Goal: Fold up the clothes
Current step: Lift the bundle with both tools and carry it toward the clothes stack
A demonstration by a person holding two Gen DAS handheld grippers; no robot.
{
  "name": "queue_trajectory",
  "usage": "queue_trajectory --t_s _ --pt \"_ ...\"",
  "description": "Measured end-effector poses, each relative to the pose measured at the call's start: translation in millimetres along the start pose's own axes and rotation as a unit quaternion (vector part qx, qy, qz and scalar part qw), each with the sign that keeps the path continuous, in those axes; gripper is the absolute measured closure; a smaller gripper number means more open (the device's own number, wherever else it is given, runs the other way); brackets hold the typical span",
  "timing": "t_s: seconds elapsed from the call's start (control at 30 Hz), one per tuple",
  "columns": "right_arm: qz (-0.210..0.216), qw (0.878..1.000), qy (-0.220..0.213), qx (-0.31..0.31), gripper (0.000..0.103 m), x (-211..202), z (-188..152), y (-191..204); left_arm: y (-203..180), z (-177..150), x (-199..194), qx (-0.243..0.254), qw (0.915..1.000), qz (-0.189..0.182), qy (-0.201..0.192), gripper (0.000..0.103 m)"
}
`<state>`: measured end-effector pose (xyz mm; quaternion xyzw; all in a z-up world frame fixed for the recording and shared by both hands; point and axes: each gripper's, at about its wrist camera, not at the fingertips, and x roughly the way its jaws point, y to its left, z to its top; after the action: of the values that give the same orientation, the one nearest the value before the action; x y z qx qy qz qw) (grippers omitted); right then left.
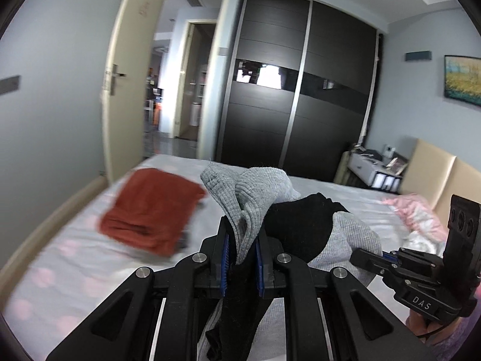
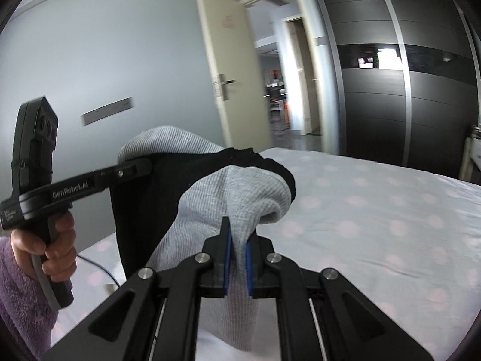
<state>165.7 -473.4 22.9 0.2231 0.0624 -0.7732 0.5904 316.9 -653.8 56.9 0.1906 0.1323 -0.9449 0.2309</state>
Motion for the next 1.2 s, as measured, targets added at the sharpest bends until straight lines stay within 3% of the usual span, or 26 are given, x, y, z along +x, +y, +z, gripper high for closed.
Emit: queue_trajectory --t_s 0.27,0.5,0.7,0.87,1.07,1.2 --pt "0.031 0.998 0.049 -0.009 0.096 50 -27 71 82 -11 -54 0.024 0.9969 0.063 0.040 0.088" --pt "0.057 0.994 0.093 -0.016 0.096 93 -52 132 126 -50 -12 0.009 0.9919 0.078 0.100 0.088" --pt "0.050 0.981 0.189 0.013 0.096 155 -79 102 154 -79 46 -0.019 0.9863 0.077 0.145 0.088" --pt "0.058 0.971 0.228 0.041 0.096 189 -85 76 153 -81 104 -0.008 0.9812 0.069 0.180 0.088" --pt "0.083 0.950 0.287 0.094 0.096 227 -100 39 168 -94 170 0.001 0.9626 0.067 0.263 0.088" --pt "0.099 0.931 0.325 0.129 0.092 253 -110 15 173 -108 194 0.002 0.9542 0.062 0.293 0.088"
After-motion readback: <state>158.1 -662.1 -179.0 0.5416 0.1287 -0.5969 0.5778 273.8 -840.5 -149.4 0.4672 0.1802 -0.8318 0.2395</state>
